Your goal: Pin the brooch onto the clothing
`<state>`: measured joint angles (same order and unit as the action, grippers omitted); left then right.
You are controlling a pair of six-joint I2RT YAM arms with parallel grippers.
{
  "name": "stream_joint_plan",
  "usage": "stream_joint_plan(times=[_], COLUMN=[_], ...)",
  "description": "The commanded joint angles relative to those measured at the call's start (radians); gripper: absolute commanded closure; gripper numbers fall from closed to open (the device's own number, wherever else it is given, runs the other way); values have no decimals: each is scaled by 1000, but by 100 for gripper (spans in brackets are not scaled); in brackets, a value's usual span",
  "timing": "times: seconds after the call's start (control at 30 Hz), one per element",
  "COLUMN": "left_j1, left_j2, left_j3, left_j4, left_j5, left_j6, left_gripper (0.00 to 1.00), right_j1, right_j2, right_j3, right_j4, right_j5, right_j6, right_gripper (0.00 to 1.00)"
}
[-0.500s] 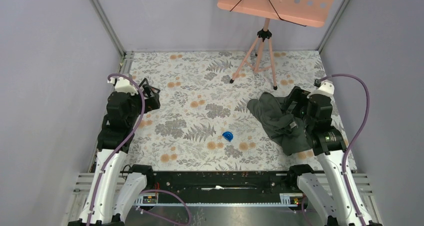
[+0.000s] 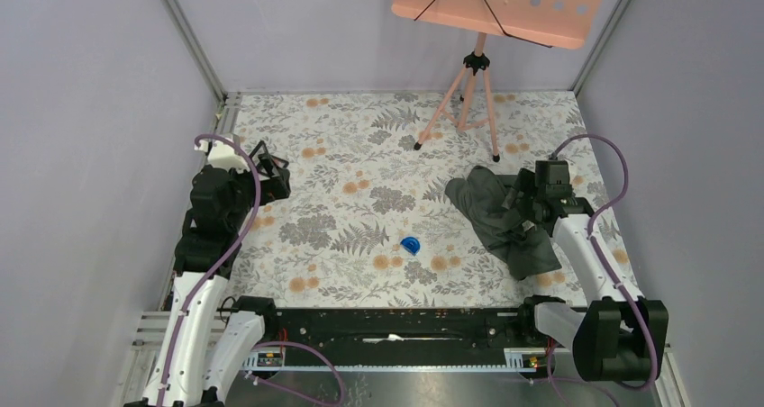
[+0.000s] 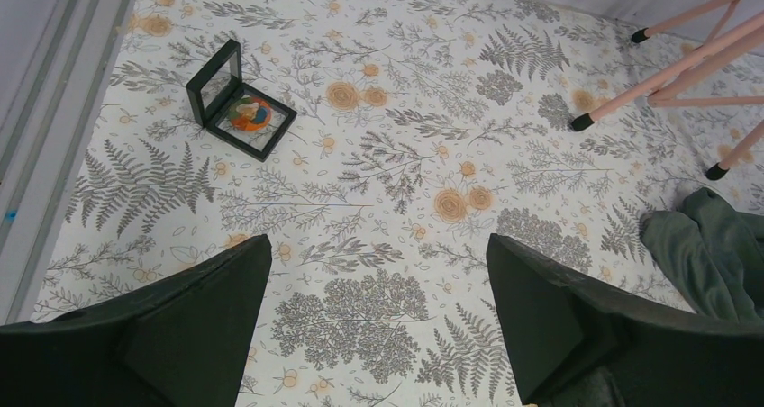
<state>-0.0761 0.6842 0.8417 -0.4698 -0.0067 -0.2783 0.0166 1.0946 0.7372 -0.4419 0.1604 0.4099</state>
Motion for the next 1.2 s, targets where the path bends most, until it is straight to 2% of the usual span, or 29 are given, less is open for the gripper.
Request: stream_joint_plan(times=[0.0, 0.1, 0.23, 0.43, 0.53, 0.57, 0.6, 0.63, 0.77, 0.9, 0.97, 1.07, 1.17], left_j1=[-2, -2, -4, -10, -16, -17, -19, -21, -59, -155, -204, -300, -420], left_j2=[-13, -7, -7, -17, -17, -16, -14, -13, -10, 1, 2, -10, -33], left_j3=[3, 5, 2, -1, -3, -3, -5, -6, -21, -26, -22, -17, -44], left_j4=[42, 41, 42, 43, 44, 45, 47, 47, 74, 78, 77, 91, 159], left_j5=[51, 65, 77, 74, 78, 82, 93, 108, 242, 284, 305, 300, 232], left_j6=[-5, -9, -11, -6, -4, -3, 0, 4, 69, 104, 70, 0, -71], left_gripper=[1, 1, 1, 1, 1, 1, 1, 1, 1, 1, 1, 1, 1], right_j1=[-43, -66, -71, -75, -75, -75, -75, -75, -73, -57, -25, 122, 262], right_j2=[16, 47, 87, 122, 119, 118, 114, 109, 20, -105, -154, -196, -203], right_j3=[-15, -19, 6, 19, 20, 20, 19, 20, 38, 105, 166, 238, 287], right_j4=[29, 30, 33, 33, 34, 34, 34, 33, -10, -85, -122, -156, -133], right_j5=[5, -16, -22, -47, -60, -61, -73, -95, -157, -255, -276, -237, -196], right_j6=[11, 11, 1, -11, -21, -24, -31, -39, -73, -73, -57, -19, 38], right_gripper=[9, 11, 19, 43, 61, 72, 90, 100, 100, 100, 100, 100, 100])
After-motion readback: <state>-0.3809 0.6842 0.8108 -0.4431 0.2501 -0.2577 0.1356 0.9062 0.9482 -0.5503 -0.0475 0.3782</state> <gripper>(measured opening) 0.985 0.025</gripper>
